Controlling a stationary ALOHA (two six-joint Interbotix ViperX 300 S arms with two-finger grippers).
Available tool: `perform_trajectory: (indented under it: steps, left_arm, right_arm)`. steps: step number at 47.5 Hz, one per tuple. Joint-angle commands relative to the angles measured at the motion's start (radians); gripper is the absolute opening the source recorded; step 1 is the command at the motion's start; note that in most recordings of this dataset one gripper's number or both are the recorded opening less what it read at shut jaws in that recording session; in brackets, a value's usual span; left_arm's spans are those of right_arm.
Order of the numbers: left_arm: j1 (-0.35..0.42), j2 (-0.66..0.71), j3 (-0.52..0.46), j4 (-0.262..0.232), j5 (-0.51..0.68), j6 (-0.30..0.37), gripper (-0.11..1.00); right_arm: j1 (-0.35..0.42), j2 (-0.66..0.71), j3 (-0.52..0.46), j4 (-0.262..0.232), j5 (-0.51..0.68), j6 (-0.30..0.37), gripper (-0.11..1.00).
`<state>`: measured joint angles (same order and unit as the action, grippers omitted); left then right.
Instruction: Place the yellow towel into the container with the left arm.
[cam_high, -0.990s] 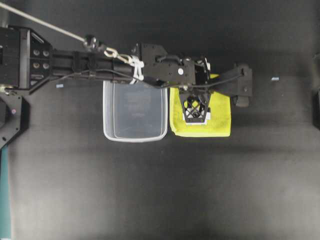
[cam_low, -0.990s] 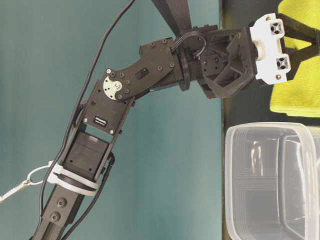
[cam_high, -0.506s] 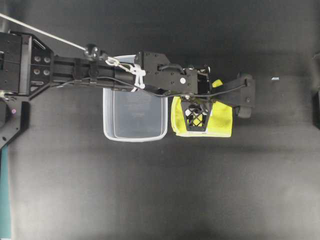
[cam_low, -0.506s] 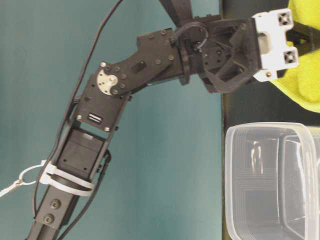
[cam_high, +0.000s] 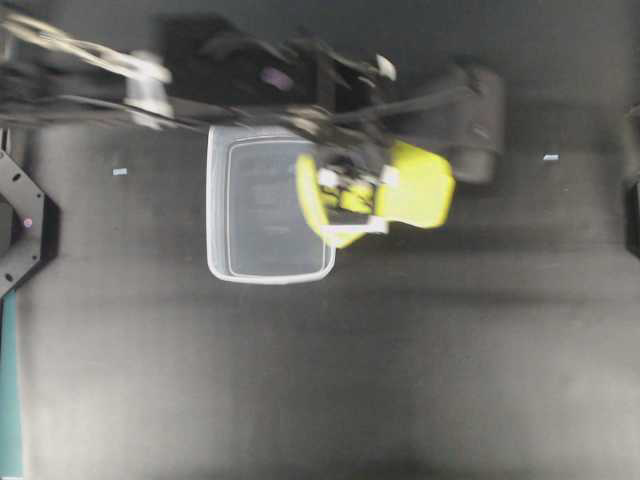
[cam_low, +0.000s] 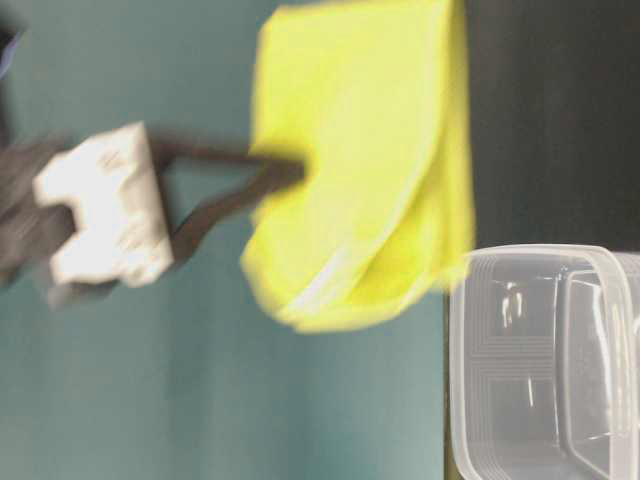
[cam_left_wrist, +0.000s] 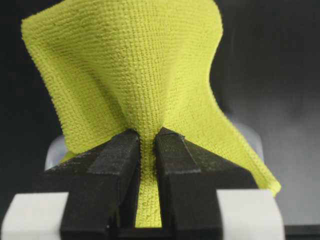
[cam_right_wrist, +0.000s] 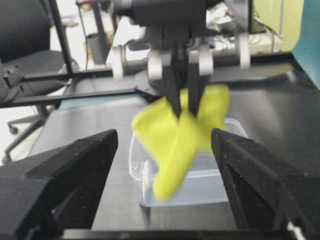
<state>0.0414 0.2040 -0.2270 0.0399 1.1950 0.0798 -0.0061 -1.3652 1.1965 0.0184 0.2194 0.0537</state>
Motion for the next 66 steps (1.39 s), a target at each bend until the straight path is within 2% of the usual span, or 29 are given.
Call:
perform_trajectory:
  steps: [1,10,18,38,55,58,66]
  left_arm:
    - [0.006,-0.107,0.071,0.003,0.008,-0.011,0.07]
    - [0.005,-0.209,0.282,0.003,-0.044,-0.017,0.07]
    - [0.006,-0.264,0.407,0.003,-0.155,-0.003,0.07]
    - [0.008,-0.262,0.565,0.003,-0.348,0.011,0.07]
    - [0.008,-0.225,0.629,0.003,-0.420,0.023,0.08]
    - [0.008,-0.216,0.629,0.003,-0.433,0.026,0.21]
    - [0.015,-0.216,0.630,0.003,-0.436,0.023,0.72]
  right_arm:
    - [-0.003,0.006,-0.017,-0.003,-0.012,0.000,0.74]
    - [-0.003,0.005,-0.017,-0.002,-0.014,0.000,0.74]
    - [-0.003,0.005,-0.017,-0.003,-0.012,0.000,0.74]
    - [-0.003,0.008,-0.017,-0.002,-0.014,0.003,0.73]
    - [-0.003,0.009,-0.015,-0.002,-0.023,0.003,0.73]
    - [-0.003,0.009,-0.015,-0.002,-0.026,0.005,0.73]
    - [-0.003,0.006,-0.017,0.002,-0.026,0.029,0.73]
